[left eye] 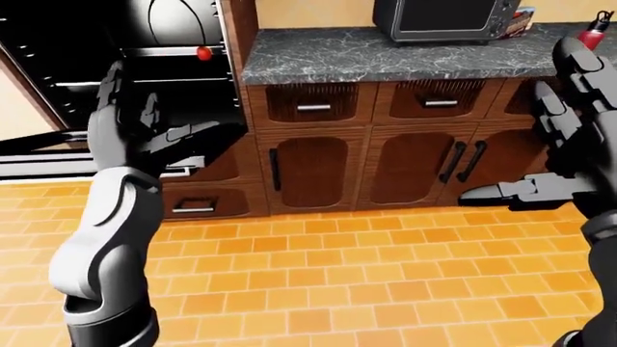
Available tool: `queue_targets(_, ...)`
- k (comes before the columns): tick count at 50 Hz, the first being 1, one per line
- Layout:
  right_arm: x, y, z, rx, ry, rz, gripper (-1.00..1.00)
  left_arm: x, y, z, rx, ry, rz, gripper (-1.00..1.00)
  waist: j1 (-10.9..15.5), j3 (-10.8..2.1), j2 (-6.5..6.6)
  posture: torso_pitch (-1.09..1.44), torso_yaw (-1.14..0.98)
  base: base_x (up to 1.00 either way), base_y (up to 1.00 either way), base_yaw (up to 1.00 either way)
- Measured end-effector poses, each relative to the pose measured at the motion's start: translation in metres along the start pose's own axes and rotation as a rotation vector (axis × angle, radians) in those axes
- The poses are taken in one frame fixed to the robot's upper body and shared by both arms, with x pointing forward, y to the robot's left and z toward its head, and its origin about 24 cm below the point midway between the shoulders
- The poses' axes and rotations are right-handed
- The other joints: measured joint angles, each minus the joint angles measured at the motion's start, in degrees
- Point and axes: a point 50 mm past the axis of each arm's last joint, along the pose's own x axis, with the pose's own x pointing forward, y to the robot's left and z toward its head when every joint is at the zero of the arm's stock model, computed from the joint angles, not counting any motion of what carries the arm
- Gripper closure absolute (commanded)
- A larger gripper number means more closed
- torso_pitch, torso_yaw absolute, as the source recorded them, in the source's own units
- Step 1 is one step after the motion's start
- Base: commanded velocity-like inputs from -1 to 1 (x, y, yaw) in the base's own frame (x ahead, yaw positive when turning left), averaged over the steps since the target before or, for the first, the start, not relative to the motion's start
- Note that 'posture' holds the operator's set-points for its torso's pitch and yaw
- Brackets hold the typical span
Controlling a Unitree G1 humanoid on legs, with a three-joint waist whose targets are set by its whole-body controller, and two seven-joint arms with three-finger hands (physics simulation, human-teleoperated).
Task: Close the oven door.
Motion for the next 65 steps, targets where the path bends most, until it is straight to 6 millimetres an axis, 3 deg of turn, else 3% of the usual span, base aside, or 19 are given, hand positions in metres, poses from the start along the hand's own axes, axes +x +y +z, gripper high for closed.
queue_targets(4, -0.001, -0.001, 0.008, -0.011, -0.036, -0.003, -1.0, 0.0, 0.0, 0.007, -0.005, -0.027, 0.0, -1.0, 0.32, 0.25, 1.76, 0.0, 0.0, 0.0, 0.17, 0.0)
queue_targets(6, -0.001, -0.002, 0.01, -0.014, -0.045, -0.006, -1.0, -0.001, -0.001, 0.011, -0.008, -0.044, -0.001, -1.0, 0.13, 0.48, 3.53, 0.0, 0.0, 0.0, 0.16, 0.0)
queue_targets(8, -0.001, -0.002, 0.01, -0.014, -0.047, -0.005, -1.0, 0.0, 0.0, 0.012, -0.008, -0.051, 0.002, -1.0, 0.14, -0.12, 6.21, 0.0, 0.0, 0.0, 0.16, 0.0)
queue_targets(13, 0.0, 0.004, 0.005, 0.002, -0.016, 0.039, -1.0, 0.001, 0.009, 0.006, 0.001, -0.022, 0.05, -1.0, 0.93, 0.16, 4.75, 0.0, 0.0, 0.0, 0.17, 0.0)
queue_targets(21, -0.001, 0.003, 0.011, -0.012, -0.055, 0.023, -1.0, 0.002, 0.006, 0.013, -0.005, -0.054, 0.029, -1.0, 0.5, -0.05, -1.49, 0.0, 0.0, 0.0, 0.17, 0.0)
queue_targets(23, -0.001, 0.001, 0.007, -0.008, -0.035, 0.011, -1.0, 0.001, 0.003, 0.009, -0.009, -0.042, 0.019, -1.0, -0.2, 0.26, -0.54, 0.0, 0.0, 0.0, 0.17, 0.0)
queue_targets(25, -0.001, -0.001, 0.003, -0.002, -0.011, 0.0, -1.0, 0.001, 0.001, 0.004, -0.004, -0.015, 0.009, -1.0, -0.15, 0.11, -0.79, 0.0, 0.0, 0.0, 0.16, 0.0)
queue_targets(27, 0.0, -0.001, 0.004, -0.003, -0.011, -0.001, -1.0, 0.002, 0.001, 0.004, -0.001, -0.01, 0.007, -1.0, 0.11, -0.08, -0.12, 0.0, 0.0, 0.0, 0.17, 0.0)
queue_targets(31, -0.001, 0.0, 0.008, -0.009, -0.037, 0.003, -1.0, 0.001, 0.0, 0.013, -0.005, -0.055, 0.002, -1.0, 0.16, 0.61, 3.05, 0.0, 0.0, 0.0, 0.17, 0.0)
queue_targets(34, -0.001, 0.001, 0.009, -0.007, -0.043, 0.005, -1.0, 0.001, 0.001, 0.016, -0.003, -0.073, 0.003, -1.0, 0.23, -0.03, 5.91, 0.0, 0.0, 0.0, 0.17, 0.0)
queue_targets(38, -0.001, 0.007, 0.004, 0.0, -0.019, 0.051, -1.0, 0.001, 0.011, 0.009, 0.003, -0.045, 0.052, -1.0, 0.81, 0.55, 4.78, 0.0, 0.0, 0.0, 0.15, 0.0)
queue_targets(44, -0.002, 0.005, 0.006, -0.013, -0.043, 0.03, -1.0, 0.001, 0.006, 0.012, 0.006, -0.057, 0.029, -1.0, 0.44, 0.29, 1.57, 0.0, 0.0, 0.0, 0.1, 0.0)
queue_targets(48, -0.002, 0.005, 0.007, -0.017, -0.052, 0.035, -1.0, 0.001, 0.005, 0.015, 0.004, -0.071, 0.028, -1.0, 0.55, -0.19, -1.59, 0.0, 0.0, 0.0, 0.08, 0.0)
queue_targets(50, -0.002, 0.003, 0.005, -0.015, -0.031, 0.023, -1.0, 0.0, 0.003, 0.011, -0.001, -0.058, 0.016, -1.0, -0.06, 0.12, -0.59, 0.0, 0.0, 0.0, 0.09, 0.0)
queue_targets(52, -0.002, 0.0, 0.003, -0.014, -0.017, 0.008, -1.0, 0.0, 0.001, 0.006, 0.002, -0.032, 0.005, -1.0, 0.04, 0.02, -0.82, 0.0, 0.0, 0.0, 0.09, 0.0)
queue_targets(54, -0.002, -0.001, 0.005, -0.017, -0.024, 0.002, -1.0, 0.001, 0.001, 0.006, 0.004, -0.024, 0.004, -1.0, 0.3, -0.09, -0.06, 0.0, 0.0, 0.0, 0.09, 0.0)
queue_targets(58, -0.003, 0.0, 0.008, -0.022, -0.042, 0.006, -1.0, 0.0, 0.0, 0.012, 0.002, -0.055, 0.002, -1.0, 0.35, 0.64, 2.97, 0.0, 0.0, 0.0, 0.09, 0.0)
queue_targets(61, -0.002, 0.001, 0.007, -0.019, -0.04, 0.012, -1.0, 0.0, 0.001, 0.015, 0.003, -0.072, 0.003, -1.0, 0.27, 0.21, 5.9, 0.0, 0.0, 0.0, 0.09, 0.0)
queue_targets(65, -0.001, 0.008, 0.004, -0.009, -0.024, 0.057, -1.0, 0.001, 0.011, 0.01, 0.008, -0.049, 0.05, -1.0, 0.98, 0.6, 4.75, 0.0, 0.0, 0.0, 0.09, 0.0)
